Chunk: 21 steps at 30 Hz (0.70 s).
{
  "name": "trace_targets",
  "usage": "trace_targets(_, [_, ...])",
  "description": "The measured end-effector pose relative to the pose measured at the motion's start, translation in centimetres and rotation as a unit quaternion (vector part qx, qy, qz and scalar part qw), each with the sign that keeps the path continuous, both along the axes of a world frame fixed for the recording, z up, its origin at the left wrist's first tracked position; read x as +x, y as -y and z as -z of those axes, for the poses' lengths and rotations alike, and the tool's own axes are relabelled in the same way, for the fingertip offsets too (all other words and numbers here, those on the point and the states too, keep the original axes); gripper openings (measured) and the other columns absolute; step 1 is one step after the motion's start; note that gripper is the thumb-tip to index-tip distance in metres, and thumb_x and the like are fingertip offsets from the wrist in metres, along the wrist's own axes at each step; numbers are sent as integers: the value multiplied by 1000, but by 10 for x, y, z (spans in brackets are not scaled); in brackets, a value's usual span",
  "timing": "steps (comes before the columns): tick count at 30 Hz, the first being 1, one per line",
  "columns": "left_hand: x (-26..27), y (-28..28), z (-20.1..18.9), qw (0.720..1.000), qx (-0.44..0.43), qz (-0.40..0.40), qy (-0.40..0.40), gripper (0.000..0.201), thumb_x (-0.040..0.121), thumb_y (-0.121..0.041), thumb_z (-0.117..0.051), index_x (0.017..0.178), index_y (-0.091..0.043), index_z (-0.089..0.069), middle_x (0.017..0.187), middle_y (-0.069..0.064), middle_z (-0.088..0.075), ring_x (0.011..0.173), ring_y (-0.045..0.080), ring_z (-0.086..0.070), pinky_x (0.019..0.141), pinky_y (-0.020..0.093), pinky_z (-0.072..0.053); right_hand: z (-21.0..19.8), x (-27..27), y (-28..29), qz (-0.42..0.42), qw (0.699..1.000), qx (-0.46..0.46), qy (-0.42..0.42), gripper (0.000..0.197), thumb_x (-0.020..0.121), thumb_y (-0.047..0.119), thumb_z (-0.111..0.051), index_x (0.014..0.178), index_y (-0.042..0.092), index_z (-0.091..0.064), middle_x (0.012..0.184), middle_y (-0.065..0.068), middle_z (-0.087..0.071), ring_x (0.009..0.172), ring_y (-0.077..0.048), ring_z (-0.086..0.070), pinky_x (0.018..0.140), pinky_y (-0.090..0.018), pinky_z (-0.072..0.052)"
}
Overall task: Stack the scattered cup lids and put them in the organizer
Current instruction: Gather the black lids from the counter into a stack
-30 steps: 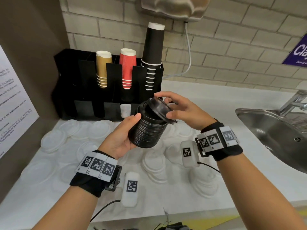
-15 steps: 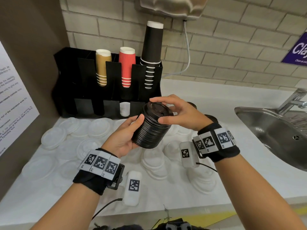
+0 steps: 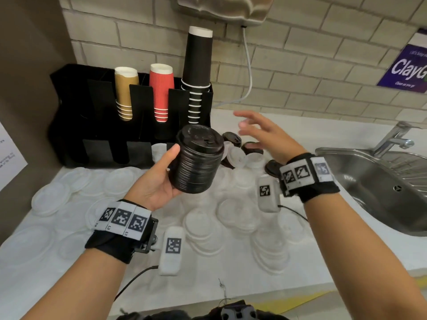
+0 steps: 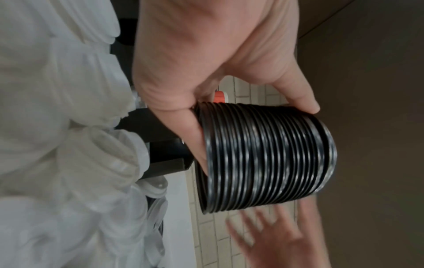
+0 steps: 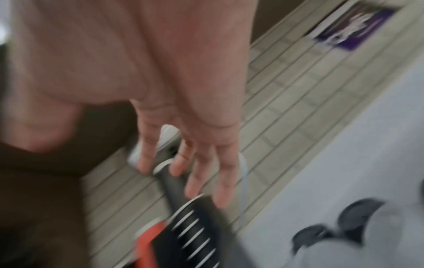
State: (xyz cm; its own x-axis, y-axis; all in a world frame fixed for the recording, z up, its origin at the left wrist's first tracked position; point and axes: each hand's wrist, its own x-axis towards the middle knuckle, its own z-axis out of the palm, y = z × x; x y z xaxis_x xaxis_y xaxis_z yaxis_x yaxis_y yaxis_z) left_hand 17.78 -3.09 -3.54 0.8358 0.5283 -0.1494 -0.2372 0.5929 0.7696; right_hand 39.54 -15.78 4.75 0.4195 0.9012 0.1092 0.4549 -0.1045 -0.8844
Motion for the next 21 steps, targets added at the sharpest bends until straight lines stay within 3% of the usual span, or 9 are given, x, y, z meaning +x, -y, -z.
trace_targets(2, [2,-5,-1,1000,-6,2,22,46,78,-49,-59,110,-20,-74,121,6,-69,110,23,-67,75,35,-59,6,42,-1,108,989,-91,32,32,93,43,-57,124,34,-57,130,3,-55,118,-18,-54,84,-30,-50])
trace_targets(3, [3,-7,-2,999,-4,5,33,46,80,-51,-56,109,-21,-75,123,6,-68,112,23,-66,77,35,-58,13,64,-1,147,972,-171,73,37,94,41,-55,129,28,-54,137,-1,-51,121,-21,-51,88,-34,-48])
trace_targets(6, [5,-11,-3,999,0,10,47,51,80,-57,-52,109,-23,-75,125,7,-67,113,23,-65,77,36,-58,43,115,-3,174,881,-390,205,57,95,42,-54,144,17,-40,150,-8,-38,135,-29,-39,106,-39,-35])
trace_targets(8, [6,-14,-3,999,-7,8,50,56,77,-61,-53,112,-23,-74,125,7,-67,112,24,-66,75,36,-59,64,131,-3,165,842,-455,240,67,92,49,-55,148,19,-33,153,-8,-35,137,-29,-37,107,-38,-32])
trace_targets(11, [7,-17,-4,999,-3,6,39,62,75,-65,-54,117,-23,-71,126,7,-66,113,25,-65,75,36,-59,83,140,-6,151,816,-493,260,71,91,53,-52,151,29,-24,154,-6,-33,137,-28,-37,105,-36,-33])
trace_targets(15, [6,-21,-3,999,-9,-2,30,66,76,-63,-54,127,-22,-62,127,8,-66,111,25,-66,73,36,-59,102,152,-10,135,793,-519,290,71,90,57,-48,151,34,-20,155,-8,-32,138,-31,-37,112,-41,-31])
trace_targets(21, [5,-26,0,999,-8,11,36,60,75,-64,-56,117,-25,-71,125,7,-67,111,25,-66,74,35,-59,94,145,-17,179,795,-500,293,63,94,49,-43,150,31,-22,151,-20,-28,132,-38,-40,104,-43,-35])
